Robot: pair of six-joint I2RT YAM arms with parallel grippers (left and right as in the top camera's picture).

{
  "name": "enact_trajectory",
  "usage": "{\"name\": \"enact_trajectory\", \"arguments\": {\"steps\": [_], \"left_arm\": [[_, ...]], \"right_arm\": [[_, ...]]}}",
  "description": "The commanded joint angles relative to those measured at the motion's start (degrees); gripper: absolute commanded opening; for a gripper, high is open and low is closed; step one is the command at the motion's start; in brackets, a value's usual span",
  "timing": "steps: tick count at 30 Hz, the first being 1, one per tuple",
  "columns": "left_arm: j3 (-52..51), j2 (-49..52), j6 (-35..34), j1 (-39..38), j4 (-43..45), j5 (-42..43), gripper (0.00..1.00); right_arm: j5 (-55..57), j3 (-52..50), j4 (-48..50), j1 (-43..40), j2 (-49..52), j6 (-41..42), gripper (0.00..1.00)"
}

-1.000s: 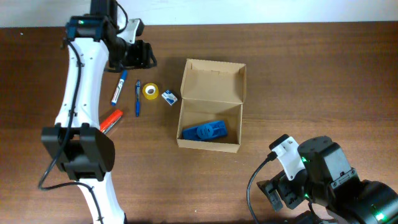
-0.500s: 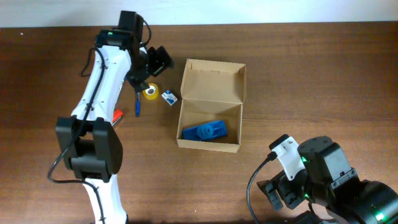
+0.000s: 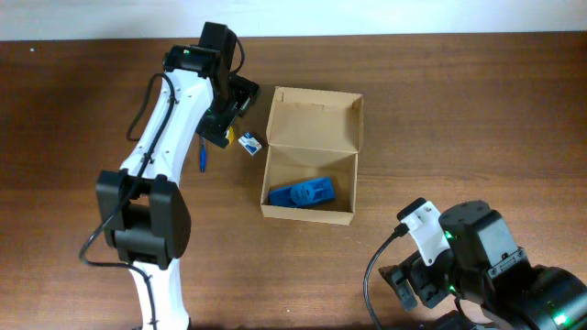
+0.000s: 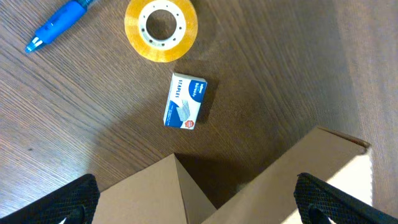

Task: Pack container
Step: 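Move the left gripper to the white staples box and grasp it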

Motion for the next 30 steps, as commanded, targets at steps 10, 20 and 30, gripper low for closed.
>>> {"name": "enact_trajectory", "arguments": {"steps": [10, 20, 30], "left_arm": [[-0.2, 9.9, -1.9, -0.5, 1.5, 1.9, 0.93], [-0.2, 12.4, -1.9, -1.3, 5.0, 0.9, 0.93], [-0.2, 12.4, -1.9, -2.5, 5.4, -4.6, 0.93]], "right_arm": [[-0.3, 0.7, 0.2, -0.3, -0.2, 0.0, 0.99], [-0.3, 0.7, 0.2, -0.3, -0.2, 0.0, 0.99], [-0.3, 0.7, 0.2, -0.3, -0.2, 0.0, 0.99]]}}
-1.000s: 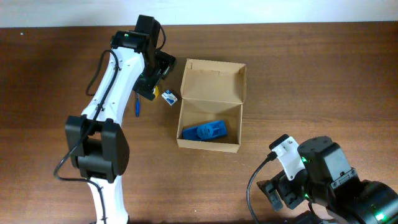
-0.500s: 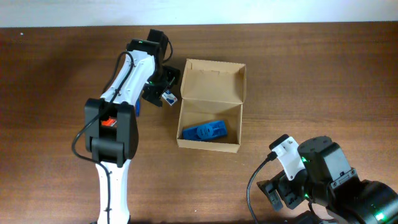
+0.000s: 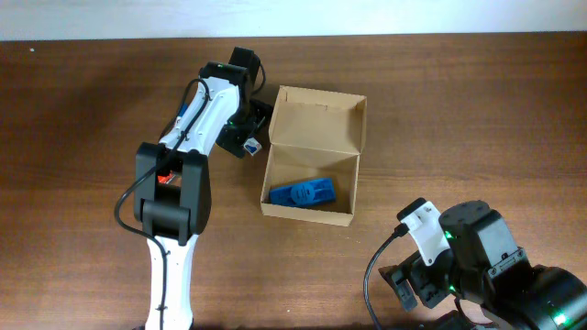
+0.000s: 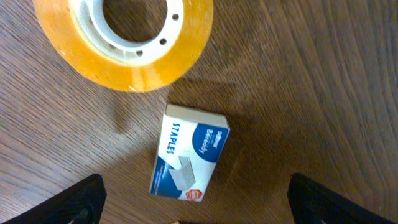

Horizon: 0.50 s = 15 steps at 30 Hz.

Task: Pack container
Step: 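Move the left gripper to the white staples box and grasp it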

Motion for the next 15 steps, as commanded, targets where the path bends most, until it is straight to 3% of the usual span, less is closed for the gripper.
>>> {"name": "enact_trajectory", "arguments": {"steps": [1, 15], "left_arm": [[-0.1, 0.6, -0.6, 0.1, 0.0, -2.5, 0.93], [-0.1, 1.7, -0.4, 0.1, 0.1, -2.9, 0.92]], "right_arm": [[-0.3, 0.7, 0.2, -0.3, -0.2, 0.1, 0.99], [-0.3, 0.7, 0.2, -0.3, -0.2, 0.1, 0.99]]}}
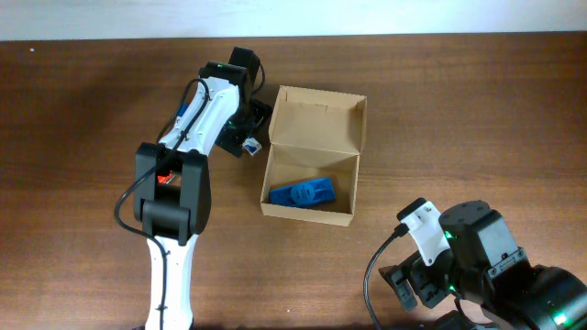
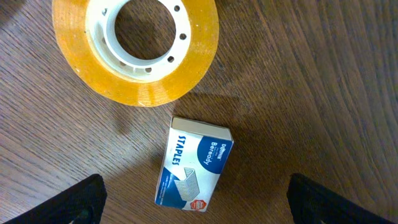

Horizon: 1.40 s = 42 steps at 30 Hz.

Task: Pack container
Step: 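Move the left gripper to the white staples box and grasp it, then lift the staples box and reposition the left arm beside the box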

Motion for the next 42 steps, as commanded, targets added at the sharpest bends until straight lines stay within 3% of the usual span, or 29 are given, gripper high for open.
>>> {"name": "enact_trajectory", "arguments": {"steps": [1, 7, 8, 16, 25, 29, 34, 42], "left_arm": [[-0.1, 2.2, -0.3, 0.1, 0.0, -0.9, 0.92], [-0.1, 3.4, -0.3, 0.1, 0.0, -0.2, 0.89], [-0.1, 3.4, 0.0, 0.1, 0.2, -0.2, 0.83], [-0.1, 4.2, 0.5, 0.1, 0.3, -0.6, 0.64], [-0.1, 4.2, 0.5, 0.1, -1.1, -0.5, 0.33], [0.1, 4.2, 0.5, 0.2, -2.3, 0.1, 0.26], [4.5, 4.2, 1.5, 1.1, -8.5, 0.0, 0.22], [20.5, 4.2, 7.8, 1.6, -22.3, -2.6, 0.23]], "right_arm": [[-0.3, 0.7, 0.2, -0.3, -0.2, 0.1, 0.99], [-0.3, 0.7, 0.2, -0.3, -0.2, 0.1, 0.99], [-0.3, 0.7, 0.2, -0.3, -0.2, 0.1, 0.99], [-0.3, 0.7, 0.2, -0.3, -0.2, 0.1, 0.99], [-0.3, 0.7, 0.2, -0.3, -0.2, 0.1, 0.99], [-0.3, 0.7, 0.2, -0.3, -0.2, 0.1, 0.99], [-0.3, 0.7, 0.2, -0.3, -0.2, 0.1, 0.99], [-0.3, 0.7, 0.2, -0.3, -0.2, 0.1, 0.99]]}}
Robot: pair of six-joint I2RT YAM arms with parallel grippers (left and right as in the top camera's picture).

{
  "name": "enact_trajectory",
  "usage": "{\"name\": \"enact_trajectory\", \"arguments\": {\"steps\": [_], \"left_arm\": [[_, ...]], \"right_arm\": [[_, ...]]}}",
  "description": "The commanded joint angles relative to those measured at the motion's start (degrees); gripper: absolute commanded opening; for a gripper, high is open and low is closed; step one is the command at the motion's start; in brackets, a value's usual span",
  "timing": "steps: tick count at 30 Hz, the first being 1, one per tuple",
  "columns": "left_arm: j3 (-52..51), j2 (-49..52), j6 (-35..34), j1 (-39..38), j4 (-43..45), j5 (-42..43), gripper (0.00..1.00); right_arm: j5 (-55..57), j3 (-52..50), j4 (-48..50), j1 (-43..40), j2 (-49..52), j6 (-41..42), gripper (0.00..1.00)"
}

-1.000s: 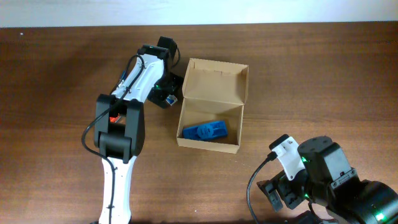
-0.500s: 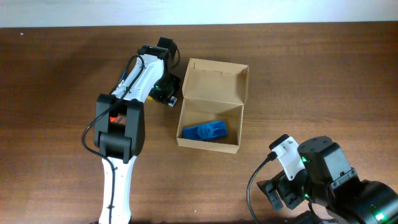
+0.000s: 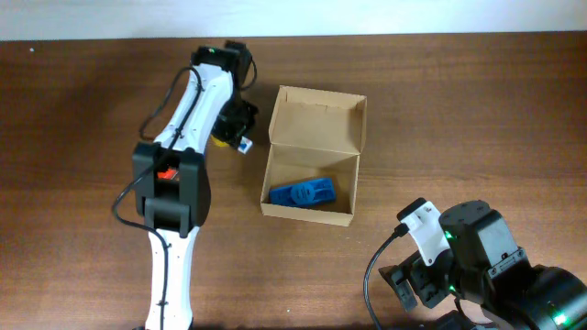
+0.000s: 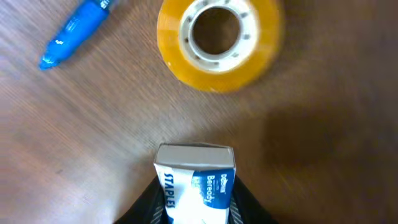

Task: Pack container
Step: 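Lift the staples box and reposition the left arm beside the box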

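A blue and white staples box (image 4: 194, 177) sits between the black fingers (image 4: 151, 208) of my left gripper (image 4: 194, 202), which is shut on it above the table. From overhead, the left gripper (image 3: 238, 133) is just left of the open cardboard container (image 3: 312, 213), and the staples box (image 3: 244, 144) peeks out beneath it. A blue object (image 3: 301, 193) lies inside the container. My right arm (image 3: 468, 261) is folded at the bottom right, and its fingers cannot be made out.
A yellow tape roll (image 4: 219, 42) lies flat on the wood beyond the held box, with a blue pen (image 4: 78, 31) to its left. The tape roll (image 3: 220, 140) shows beside the left arm. The container's lid (image 3: 316, 119) stands open at the back.
My left gripper was open over the staples box lying on the table. Now it is shut on the box, and the table looks farther away, with the pen back in view.
At first my left gripper hung open by the container's corner with tape, pen and staples box below. It then stood open low over the staples box for two moments. Now it holds the box off the table. The right arm has not moved.
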Motion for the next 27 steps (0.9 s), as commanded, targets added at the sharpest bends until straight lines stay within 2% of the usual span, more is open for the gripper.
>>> {"name": "enact_trajectory", "arguments": {"steps": [1, 5, 7, 11, 17, 23, 25, 27], "left_arm": [[7.9, 0.2, 3.5, -0.1, -4.8, -4.3, 0.23], [21.0, 0.2, 11.0, -0.1, -12.3, -7.1, 0.23], [25.5, 0.1, 15.9, -0.3, -13.0, -6.9, 0.23], [28.9, 0.0, 19.1, -2.3, -13.0, -7.0, 0.24], [28.9, 0.0, 21.4, -5.6, -13.0, -8.1, 0.24], [26.9, -1.6, 23.1, -5.5, -13.0, -8.2, 0.23], [20.2, -6.9, 19.4, -5.8, -13.0, -12.8, 0.23], [12.4, -12.4, 14.1, -6.1, -13.0, -17.1, 0.30]], "right_arm": [[-0.3, 0.7, 0.2, -0.3, -0.2, 0.1, 0.99], [-0.3, 0.7, 0.2, -0.3, -0.2, 0.1, 0.99], [-0.3, 0.7, 0.2, -0.3, -0.2, 0.1, 0.99], [-0.3, 0.7, 0.2, -0.3, -0.2, 0.1, 0.99], [-0.3, 0.7, 0.2, -0.3, -0.2, 0.1, 0.99], [-0.3, 0.7, 0.2, -0.3, -0.2, 0.1, 0.99], [-0.3, 0.7, 0.2, -0.3, -0.2, 0.1, 0.99], [-0.3, 0.7, 0.2, -0.3, -0.2, 0.1, 0.99]]}}
